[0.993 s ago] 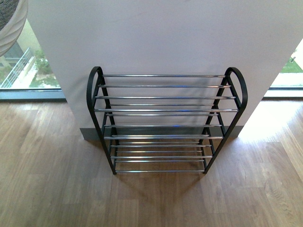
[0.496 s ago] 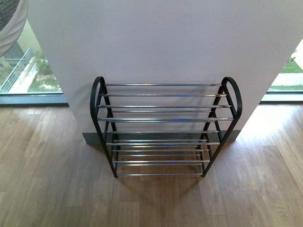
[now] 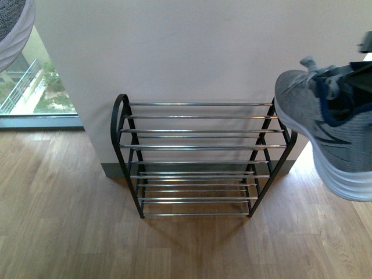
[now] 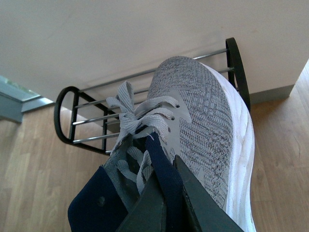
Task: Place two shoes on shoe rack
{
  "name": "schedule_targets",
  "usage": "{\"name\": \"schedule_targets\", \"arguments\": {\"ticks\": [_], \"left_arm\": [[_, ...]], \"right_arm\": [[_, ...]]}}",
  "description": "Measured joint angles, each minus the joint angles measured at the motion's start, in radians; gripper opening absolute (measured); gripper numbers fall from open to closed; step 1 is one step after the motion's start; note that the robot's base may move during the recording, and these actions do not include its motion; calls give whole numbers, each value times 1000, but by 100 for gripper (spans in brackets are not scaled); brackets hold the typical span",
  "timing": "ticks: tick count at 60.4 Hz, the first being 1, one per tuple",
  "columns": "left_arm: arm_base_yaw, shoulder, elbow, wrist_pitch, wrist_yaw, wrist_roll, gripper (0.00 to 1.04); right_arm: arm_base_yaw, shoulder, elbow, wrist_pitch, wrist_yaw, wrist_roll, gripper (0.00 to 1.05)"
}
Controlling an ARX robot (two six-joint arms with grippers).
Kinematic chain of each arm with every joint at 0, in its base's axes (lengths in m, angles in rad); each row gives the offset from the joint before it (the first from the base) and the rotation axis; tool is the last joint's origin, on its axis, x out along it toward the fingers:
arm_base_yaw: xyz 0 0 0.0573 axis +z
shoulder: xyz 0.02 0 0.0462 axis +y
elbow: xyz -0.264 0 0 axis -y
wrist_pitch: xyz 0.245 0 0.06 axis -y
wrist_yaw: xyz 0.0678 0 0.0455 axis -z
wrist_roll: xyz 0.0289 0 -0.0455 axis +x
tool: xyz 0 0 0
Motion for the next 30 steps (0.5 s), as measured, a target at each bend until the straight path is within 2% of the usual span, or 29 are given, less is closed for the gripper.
{"name": "schedule_targets", "arguments": {"ticks": [5, 13, 30], "left_arm": [[0, 0, 0, 0, -2, 0, 2], [0, 0, 0, 0, 0, 0, 2], [0, 0, 0, 0, -1, 0, 2]], "right_arm": [[61, 99, 70, 14, 96, 55, 1], [124, 232, 187, 29, 193, 109, 1], [171, 472, 424, 35, 204, 160, 1]]}}
